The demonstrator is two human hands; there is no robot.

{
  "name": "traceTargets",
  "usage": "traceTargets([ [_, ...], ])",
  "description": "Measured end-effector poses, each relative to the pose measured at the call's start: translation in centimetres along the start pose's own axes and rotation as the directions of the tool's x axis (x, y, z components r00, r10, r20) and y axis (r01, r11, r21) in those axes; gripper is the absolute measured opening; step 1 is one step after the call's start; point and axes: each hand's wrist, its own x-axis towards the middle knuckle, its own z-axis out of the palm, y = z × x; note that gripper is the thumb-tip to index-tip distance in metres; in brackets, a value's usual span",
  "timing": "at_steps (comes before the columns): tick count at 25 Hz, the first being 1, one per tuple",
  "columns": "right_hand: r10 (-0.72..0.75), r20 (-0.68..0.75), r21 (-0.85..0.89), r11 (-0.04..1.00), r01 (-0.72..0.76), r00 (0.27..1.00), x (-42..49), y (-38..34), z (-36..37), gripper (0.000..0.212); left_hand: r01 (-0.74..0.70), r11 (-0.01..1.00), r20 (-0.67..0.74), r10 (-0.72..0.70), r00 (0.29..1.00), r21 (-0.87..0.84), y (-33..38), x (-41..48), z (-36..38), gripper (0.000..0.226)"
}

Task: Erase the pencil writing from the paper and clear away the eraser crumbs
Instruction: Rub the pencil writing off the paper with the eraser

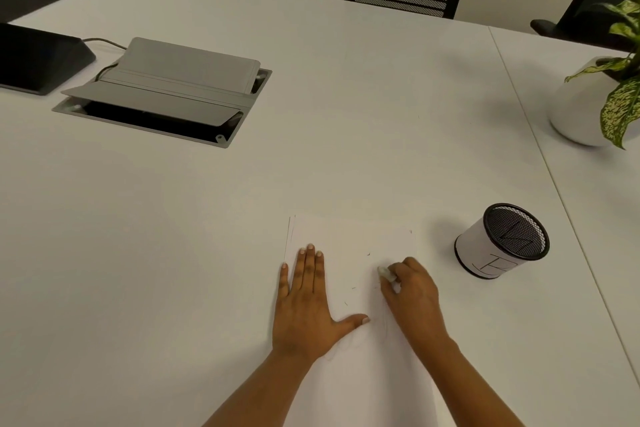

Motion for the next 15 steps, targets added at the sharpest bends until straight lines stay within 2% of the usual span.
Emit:
traceTargets([
  [5,0.066,-0.051,-0.036,0.997,-0.068,0.996,2.7,0.6,-1.0,0.024,-0.008,1.000,-0.012,0.008,1.000,-0.013,0.1,-0.1,-0.2,0.120],
  [11,-0.021,0.039,-0.031,0.999,0.022,0.999,-1.7,0.5,-0.2,0.022,-0.010,1.000,-0.028,0.010,1.000,0.008,0.3,-0.1,-0.2,0.119],
  [15,-0.005,0.019,-0.057,0.998,0.006,1.000,0.4,1.2,-1.0,0.027,-0.011,1.000,-0.003,0.011,1.000,0.009,0.1,-0.1,-0.1,0.121],
])
